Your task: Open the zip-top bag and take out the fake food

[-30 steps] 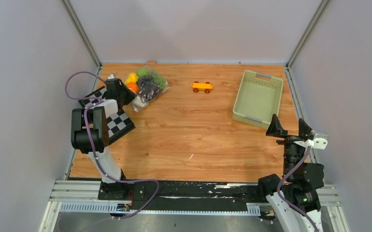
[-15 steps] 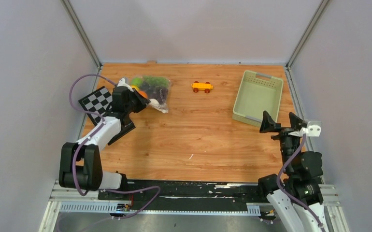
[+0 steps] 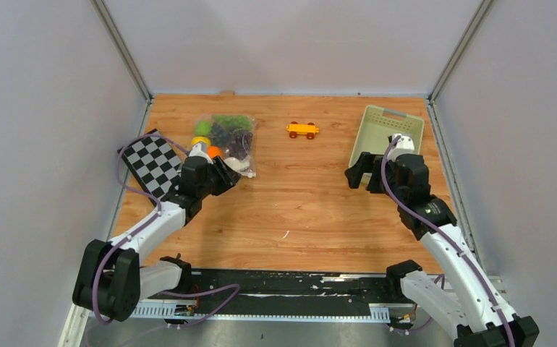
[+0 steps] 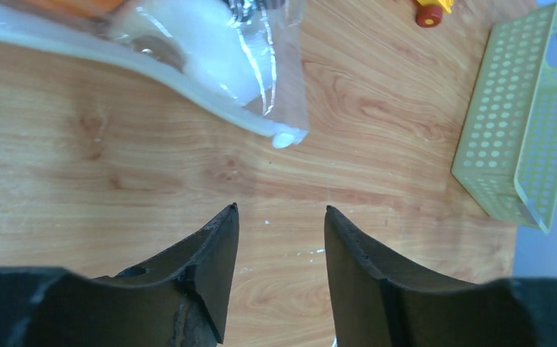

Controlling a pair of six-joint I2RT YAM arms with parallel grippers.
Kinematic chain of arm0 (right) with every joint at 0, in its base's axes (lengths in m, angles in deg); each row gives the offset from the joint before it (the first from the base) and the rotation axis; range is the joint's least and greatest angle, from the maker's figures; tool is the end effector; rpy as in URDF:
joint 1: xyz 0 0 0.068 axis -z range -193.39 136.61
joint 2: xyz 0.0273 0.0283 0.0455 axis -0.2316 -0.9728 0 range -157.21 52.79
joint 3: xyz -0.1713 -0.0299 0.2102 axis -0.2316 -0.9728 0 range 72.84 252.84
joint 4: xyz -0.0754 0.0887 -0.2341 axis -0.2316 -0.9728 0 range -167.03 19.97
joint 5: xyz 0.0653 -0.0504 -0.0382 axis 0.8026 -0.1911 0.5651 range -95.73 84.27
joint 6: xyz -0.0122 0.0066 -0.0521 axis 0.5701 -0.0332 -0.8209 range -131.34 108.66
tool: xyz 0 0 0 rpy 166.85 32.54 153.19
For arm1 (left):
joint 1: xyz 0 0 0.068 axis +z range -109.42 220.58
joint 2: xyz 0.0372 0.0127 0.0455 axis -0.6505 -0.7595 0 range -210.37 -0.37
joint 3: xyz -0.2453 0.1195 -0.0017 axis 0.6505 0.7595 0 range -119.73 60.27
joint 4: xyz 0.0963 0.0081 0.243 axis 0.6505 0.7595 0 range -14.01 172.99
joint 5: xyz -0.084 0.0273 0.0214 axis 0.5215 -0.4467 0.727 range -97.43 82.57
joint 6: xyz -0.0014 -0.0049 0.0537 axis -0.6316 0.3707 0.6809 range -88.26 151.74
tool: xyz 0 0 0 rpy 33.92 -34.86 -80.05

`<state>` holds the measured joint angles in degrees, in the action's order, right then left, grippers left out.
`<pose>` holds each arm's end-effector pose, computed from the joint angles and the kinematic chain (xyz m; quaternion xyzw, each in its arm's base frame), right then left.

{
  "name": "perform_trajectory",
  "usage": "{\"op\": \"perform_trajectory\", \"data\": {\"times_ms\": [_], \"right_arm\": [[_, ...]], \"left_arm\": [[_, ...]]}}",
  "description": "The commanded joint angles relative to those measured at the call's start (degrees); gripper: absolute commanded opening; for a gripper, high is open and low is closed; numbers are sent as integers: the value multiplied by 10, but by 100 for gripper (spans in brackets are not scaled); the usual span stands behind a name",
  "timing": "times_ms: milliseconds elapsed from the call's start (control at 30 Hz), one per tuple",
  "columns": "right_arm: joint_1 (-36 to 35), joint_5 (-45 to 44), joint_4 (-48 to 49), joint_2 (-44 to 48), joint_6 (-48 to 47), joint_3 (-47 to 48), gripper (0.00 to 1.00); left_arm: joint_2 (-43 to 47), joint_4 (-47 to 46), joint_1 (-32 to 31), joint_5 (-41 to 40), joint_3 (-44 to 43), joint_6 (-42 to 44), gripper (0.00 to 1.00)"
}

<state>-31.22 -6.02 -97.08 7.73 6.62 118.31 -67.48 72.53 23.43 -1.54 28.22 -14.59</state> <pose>0.1675 0.0538 0.3130 0.0023 0.8509 0.1593 0.5005 0.2335 -0.0760 0.2077 -0.1953 0.8500 -0.2944 0.3908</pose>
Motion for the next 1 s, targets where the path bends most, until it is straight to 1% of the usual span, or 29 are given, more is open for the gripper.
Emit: {"op": "perform_trajectory", "data": {"times_ms": [0,33,100,200,267,433,533,800,900,967], "right_arm": [[-2,94,61,4,66,-49,100],[-2,108,92,11,75,-70,100],[-2,139,145,23,82,-102,100],[-2,151,157,19,77,-105,100],[-2,162,157,8,64,-100,100],[-2,186,159,-19,44,-90,100],[-2,197,163,-32,32,-90,100],[-2,219,170,-59,-3,-87,100],[-2,230,175,-70,-4,-86,100],[-2,244,181,-77,-5,-86,100]], "left_arm": [[41,-46,1,-74,29,-38,60],[41,-55,1,-89,34,-46,64],[35,-74,2,-116,42,-59,67],[9,-118,8,-140,51,-76,71],[-18,-146,19,-141,53,-90,72],[-85,-263,54,-128,86,-141,72],[-113,-312,67,-130,95,-147,72],[-195,-391,76,-138,79,-134,70],[-227,-420,77,-137,73,-139,67],[-246,-449,77,-134,73,-145,63]]}}
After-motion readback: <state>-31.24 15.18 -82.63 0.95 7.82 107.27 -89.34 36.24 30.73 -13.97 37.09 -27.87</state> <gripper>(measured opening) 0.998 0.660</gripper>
